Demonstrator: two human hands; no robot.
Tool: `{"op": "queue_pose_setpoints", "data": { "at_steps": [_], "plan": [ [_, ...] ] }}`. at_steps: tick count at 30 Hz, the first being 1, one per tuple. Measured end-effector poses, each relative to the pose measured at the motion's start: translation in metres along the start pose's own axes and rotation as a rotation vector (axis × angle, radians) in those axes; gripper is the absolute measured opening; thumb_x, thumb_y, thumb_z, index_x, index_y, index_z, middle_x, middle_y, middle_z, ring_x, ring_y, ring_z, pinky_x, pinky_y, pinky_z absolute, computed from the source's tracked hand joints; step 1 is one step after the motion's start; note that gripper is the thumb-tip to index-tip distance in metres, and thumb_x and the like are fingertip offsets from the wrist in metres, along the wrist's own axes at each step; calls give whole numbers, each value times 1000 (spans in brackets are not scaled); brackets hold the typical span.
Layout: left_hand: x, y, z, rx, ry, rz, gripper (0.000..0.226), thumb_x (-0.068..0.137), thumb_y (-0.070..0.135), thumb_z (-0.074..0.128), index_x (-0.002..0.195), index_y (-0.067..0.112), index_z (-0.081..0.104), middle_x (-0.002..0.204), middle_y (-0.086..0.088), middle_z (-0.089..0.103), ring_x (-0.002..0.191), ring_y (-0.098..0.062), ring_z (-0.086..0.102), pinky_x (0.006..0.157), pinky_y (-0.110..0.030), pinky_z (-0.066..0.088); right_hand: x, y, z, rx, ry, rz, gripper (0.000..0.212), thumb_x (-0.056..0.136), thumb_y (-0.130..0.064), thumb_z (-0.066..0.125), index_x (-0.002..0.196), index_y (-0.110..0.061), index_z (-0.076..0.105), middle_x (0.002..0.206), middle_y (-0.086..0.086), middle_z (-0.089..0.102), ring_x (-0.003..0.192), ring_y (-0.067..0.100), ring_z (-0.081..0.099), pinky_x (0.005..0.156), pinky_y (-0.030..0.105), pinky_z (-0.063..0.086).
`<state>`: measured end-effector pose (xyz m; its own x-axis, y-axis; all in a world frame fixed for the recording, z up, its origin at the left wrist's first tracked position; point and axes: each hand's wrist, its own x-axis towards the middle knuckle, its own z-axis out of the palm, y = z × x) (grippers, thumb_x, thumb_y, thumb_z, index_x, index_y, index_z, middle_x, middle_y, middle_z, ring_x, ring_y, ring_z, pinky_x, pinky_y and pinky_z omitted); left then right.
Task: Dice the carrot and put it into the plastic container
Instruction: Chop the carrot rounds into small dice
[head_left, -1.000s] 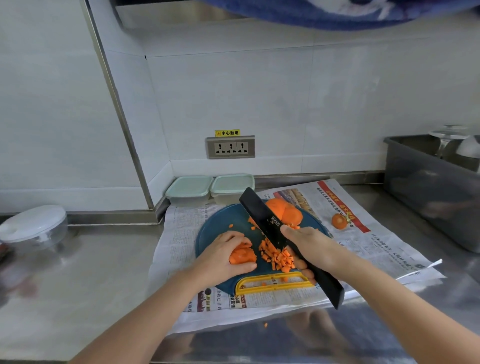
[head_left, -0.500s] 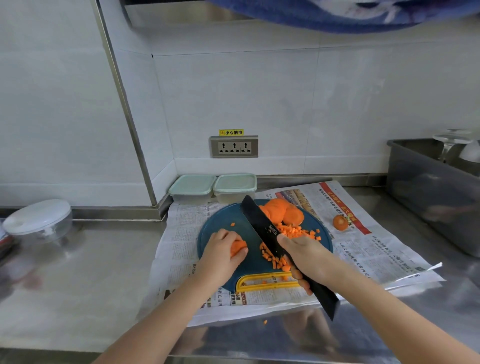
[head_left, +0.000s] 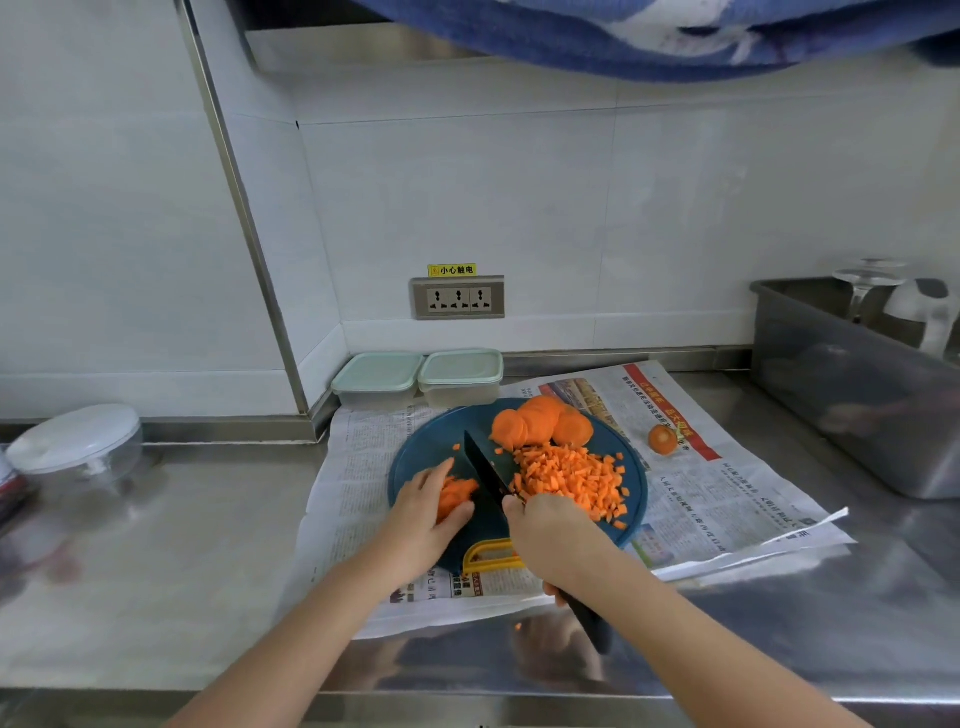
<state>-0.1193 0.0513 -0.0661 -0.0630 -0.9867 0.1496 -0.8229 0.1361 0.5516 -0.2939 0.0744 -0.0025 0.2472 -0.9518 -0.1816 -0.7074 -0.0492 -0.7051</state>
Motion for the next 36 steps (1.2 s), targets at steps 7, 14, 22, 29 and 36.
{"op": "queue_pose_setpoints", "data": {
  "at_steps": [7, 14, 22, 29, 36],
  "plan": [
    [-4, 14, 9, 10, -1, 34, 78, 96, 43, 48, 153, 20, -1, 156, -1, 17, 143, -20, 19, 116, -35, 21, 4, -1, 10, -176, -5, -13, 28, 104, -13, 23, 94, -10, 49, 78, 10, 54, 58, 22, 49, 47, 25, 35],
    [-10, 11, 8, 124, 21, -6, 67, 99, 44, 36, 153, 15, 8, 158, -4, 18, 144, -20, 17, 117, -33, 15, 0, 5, -1, -34, 45, 14, 51, 103, -42, 24, 69, -12, 46, 55, 6, 48, 41, 17, 47, 40, 26, 43],
    [-8, 5, 17, 210, 114, -24, 47, 101, 39, 34, 142, 16, 30, 147, -6, 34, 137, -23, 29, 113, -32, 22, -3, -1, 0, -194, -21, -91, 43, 105, -38, 21, 75, -15, 42, 65, 4, 46, 53, 18, 48, 51, 32, 44],
    [-12, 3, 19, 187, 200, 58, 32, 101, 34, 33, 127, 16, 39, 127, 0, 40, 120, -14, 37, 92, -23, 37, 9, 9, 25, -371, 47, -122, 38, 106, -18, 18, 134, -4, 40, 80, 7, 43, 54, 16, 24, 46, 29, 22],
    [-8, 4, 21, 217, 211, 71, 35, 101, 29, 29, 131, 16, 39, 129, 0, 41, 121, -14, 35, 100, -20, 30, 4, -14, 34, -563, 98, -154, 43, 105, -36, 20, 71, -18, 39, 102, 10, 65, 96, 27, 65, 64, 29, 42]
  ]
}}
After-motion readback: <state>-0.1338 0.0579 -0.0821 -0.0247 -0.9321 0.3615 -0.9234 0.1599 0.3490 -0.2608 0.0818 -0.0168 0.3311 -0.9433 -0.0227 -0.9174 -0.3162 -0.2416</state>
